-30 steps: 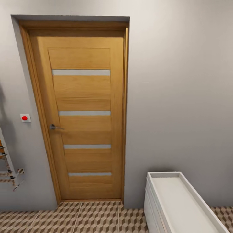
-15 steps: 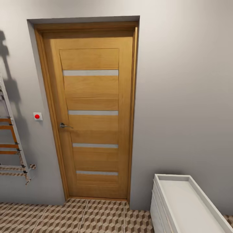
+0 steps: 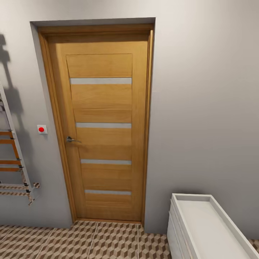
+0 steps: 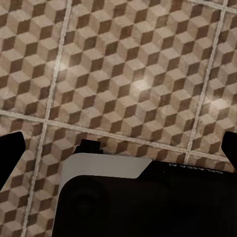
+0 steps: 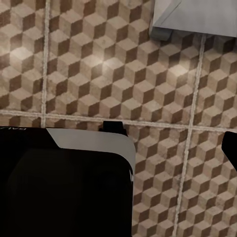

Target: Take the four mousetraps from the cabinet in the bathroom and place them on the bathroom floor. Make sure all four end up on the same floor surface, and ensure that at least two of them are either under or directly next to the same bathroom sink.

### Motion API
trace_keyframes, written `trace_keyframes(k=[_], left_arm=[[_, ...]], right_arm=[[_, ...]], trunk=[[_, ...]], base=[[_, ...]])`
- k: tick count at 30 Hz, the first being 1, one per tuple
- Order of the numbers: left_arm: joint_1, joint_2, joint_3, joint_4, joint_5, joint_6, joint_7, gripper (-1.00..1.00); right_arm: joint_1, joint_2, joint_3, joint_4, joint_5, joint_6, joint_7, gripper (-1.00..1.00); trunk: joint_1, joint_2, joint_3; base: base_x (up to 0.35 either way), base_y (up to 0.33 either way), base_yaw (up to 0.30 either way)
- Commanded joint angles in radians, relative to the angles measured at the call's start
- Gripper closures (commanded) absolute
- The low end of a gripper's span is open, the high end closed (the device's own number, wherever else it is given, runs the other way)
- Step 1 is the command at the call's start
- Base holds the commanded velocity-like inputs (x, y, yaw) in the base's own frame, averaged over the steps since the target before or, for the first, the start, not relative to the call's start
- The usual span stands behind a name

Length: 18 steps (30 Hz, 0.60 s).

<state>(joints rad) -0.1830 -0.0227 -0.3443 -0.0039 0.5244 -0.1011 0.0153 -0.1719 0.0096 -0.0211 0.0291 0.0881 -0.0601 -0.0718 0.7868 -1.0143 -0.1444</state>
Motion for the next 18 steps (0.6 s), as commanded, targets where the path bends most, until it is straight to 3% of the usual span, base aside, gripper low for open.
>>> trace_keyframes(k=[1,8,18], left_arm=[[-0.001,0.0,-0.008,0.001,0.008,-0.003,0.002,-1.0],[-0.001,0.0,-0.008,0.001,0.008,-0.003,0.002,-1.0],[0.0,0.0,-0.008,0.001,0.008,-0.003,0.002,-1.0]], right_arm=[[-0.001,0.0,-0.003,0.003,0.009,-0.005,-0.005,-1.0],[-0.001,-0.001,-0.003,0.003,0.01,-0.006,-0.005,-1.0],[-0.001,0.0,-0.002,0.003,0.011,-0.007,-0.005,-1.0]], trunk=[[0.0,-0.001,-0.001],[0.0,-0.001,-0.001],[0.0,-0.001,-0.001]], base=[[0.0,0.0,0.002],[0.0,0.0,0.07],[0.0,0.0,0.228]])
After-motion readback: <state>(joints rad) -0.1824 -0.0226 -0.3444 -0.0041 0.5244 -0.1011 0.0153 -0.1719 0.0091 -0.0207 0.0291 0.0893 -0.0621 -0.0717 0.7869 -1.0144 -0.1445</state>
